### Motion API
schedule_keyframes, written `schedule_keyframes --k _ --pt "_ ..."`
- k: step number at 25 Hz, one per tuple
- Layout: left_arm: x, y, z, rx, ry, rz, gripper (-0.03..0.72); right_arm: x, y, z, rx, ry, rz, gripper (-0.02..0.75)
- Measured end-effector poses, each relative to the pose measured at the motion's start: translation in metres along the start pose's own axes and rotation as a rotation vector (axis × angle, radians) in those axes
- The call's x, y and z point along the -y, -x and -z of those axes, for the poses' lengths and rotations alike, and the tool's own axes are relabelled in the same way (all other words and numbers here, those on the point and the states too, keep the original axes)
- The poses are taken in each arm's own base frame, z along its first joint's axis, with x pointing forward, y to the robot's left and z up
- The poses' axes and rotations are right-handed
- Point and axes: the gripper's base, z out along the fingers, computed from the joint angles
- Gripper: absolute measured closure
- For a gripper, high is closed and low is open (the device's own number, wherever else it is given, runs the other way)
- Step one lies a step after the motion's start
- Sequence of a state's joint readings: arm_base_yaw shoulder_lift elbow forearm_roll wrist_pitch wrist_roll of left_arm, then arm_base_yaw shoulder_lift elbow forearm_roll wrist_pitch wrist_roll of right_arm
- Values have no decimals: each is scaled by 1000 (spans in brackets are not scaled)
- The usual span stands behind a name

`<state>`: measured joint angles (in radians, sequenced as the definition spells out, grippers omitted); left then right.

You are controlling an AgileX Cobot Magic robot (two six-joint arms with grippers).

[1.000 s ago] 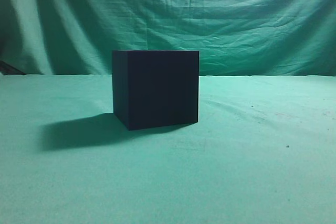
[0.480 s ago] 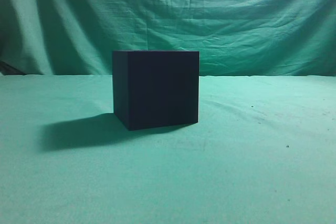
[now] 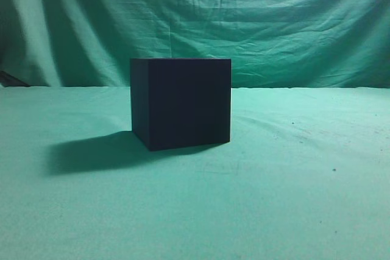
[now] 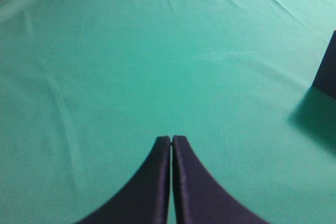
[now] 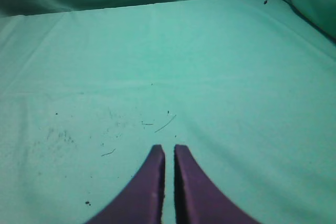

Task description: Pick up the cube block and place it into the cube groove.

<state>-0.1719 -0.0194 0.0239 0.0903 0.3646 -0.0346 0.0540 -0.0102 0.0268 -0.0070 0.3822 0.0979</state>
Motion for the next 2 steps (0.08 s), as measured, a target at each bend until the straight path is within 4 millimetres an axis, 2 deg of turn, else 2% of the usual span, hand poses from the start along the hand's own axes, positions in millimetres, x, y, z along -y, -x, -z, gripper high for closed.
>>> schedule_keyframes --k 2 --pt "0 0 0 0 0 0 688 0 0 0 0 0 0 738"
